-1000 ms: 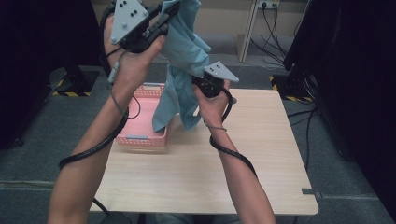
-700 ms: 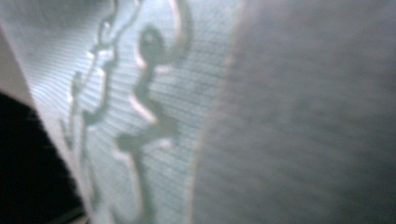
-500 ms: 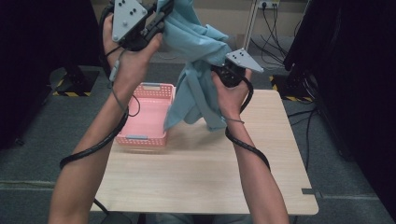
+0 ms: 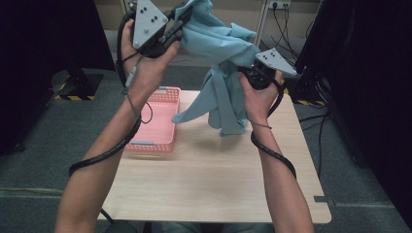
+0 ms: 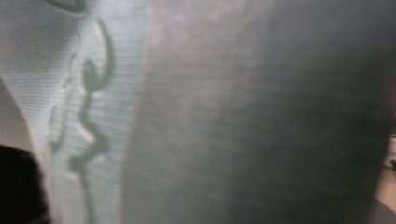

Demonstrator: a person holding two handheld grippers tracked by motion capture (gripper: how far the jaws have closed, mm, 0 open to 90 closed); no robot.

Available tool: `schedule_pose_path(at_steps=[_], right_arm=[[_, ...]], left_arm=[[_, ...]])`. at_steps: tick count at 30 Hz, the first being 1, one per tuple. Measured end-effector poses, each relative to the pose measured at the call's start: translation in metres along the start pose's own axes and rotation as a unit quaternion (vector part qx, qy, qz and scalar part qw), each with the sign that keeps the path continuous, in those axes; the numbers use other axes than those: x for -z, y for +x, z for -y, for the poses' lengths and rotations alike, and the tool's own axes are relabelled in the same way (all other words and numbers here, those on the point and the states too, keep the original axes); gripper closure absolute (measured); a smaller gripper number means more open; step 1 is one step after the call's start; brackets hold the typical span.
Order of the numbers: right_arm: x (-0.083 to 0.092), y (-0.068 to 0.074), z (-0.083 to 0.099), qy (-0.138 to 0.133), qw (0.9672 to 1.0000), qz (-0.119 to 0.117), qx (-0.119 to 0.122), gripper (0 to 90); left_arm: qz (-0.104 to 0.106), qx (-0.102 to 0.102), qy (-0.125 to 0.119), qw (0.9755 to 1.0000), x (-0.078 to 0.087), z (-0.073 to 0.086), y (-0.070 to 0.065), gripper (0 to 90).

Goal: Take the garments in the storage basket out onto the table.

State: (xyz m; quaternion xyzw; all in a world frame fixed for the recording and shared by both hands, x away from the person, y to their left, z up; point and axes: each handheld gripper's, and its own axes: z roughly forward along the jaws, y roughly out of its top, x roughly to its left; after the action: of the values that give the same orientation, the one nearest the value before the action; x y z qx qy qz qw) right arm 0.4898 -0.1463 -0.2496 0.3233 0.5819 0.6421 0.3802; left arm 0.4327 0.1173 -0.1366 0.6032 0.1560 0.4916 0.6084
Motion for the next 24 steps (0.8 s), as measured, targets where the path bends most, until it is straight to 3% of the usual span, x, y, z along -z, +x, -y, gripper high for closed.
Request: schedule_pose_path(at_steps=[10, 16, 24], right_arm=[[0.018, -0.024, -0.012, -0.008, 0.9995, 0.029, 0.006, 88.4], [0.023, -0.031, 0.008, 0.021, 0.9993, 0.03, 0.001, 88.3], [0.029, -0.037, 0.035, 0.055, 0.9981, 0.027, -0.008, 88.1]], left_arm=[[0.012, -0.002, 0.007, 0.9999, -0.01, 0.002, -0.011, 80.5], [0.026, -0.002, 0.023, 0.9994, -0.017, 0.012, -0.023, 80.2], [0.039, 0.014, 0.044, 0.9982, -0.026, 0.032, -0.033, 80.2]])
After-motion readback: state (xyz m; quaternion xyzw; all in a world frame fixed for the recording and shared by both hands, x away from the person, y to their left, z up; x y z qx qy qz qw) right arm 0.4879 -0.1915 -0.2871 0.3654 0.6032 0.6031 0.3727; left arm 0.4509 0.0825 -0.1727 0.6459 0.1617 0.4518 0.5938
